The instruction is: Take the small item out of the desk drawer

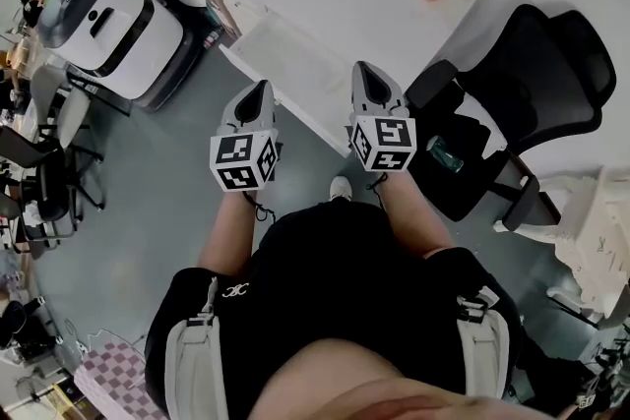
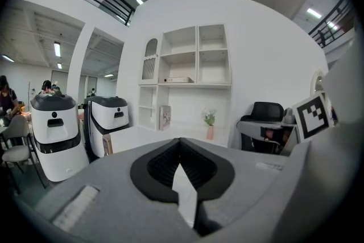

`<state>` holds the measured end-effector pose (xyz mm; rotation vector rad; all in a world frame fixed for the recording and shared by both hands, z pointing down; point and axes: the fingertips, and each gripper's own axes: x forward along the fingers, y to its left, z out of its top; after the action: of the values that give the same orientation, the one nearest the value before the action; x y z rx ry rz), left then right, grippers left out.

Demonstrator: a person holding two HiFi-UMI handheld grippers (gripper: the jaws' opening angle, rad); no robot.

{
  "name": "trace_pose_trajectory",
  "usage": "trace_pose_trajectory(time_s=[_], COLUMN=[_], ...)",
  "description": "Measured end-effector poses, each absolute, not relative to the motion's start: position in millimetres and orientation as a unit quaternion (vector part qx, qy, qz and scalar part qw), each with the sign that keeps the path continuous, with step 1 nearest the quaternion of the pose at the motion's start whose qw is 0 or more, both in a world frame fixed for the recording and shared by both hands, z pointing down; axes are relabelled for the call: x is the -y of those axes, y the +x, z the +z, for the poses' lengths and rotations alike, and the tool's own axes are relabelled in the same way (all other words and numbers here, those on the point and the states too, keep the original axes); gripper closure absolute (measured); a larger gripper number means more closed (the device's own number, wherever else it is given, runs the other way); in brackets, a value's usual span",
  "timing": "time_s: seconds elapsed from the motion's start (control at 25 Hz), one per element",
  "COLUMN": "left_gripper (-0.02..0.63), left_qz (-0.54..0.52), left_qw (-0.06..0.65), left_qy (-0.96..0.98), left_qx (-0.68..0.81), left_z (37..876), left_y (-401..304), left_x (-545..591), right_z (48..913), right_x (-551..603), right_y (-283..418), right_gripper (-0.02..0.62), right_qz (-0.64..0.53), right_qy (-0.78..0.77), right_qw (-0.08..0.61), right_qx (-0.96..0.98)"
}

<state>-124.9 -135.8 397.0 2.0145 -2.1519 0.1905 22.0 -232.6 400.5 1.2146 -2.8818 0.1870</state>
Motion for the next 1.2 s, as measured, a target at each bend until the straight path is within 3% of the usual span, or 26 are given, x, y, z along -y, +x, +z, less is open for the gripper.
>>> trace_pose_trajectory(time_s=[0.52,1.2], left_gripper=[0.592,0.591], left_qz=[0.088,0.092], left_qw=[0.101,0.100], left_qy=[0.675,0.747], left_qx=[0.726,0.651], left_z=[401.8,412.0], left_y=[-118.4,-134.9], left_x=[226.2,288.8], right_z=[420.1,424.6], right_x=[321.6,342.7], right_y=[18.6,1.9], right_gripper=[0.598,0.598], right_qz=[0.090,0.084], right_qy=[0.375,0.445], right_qw=[0.015,0.027], right_qx=[0.923,0.891])
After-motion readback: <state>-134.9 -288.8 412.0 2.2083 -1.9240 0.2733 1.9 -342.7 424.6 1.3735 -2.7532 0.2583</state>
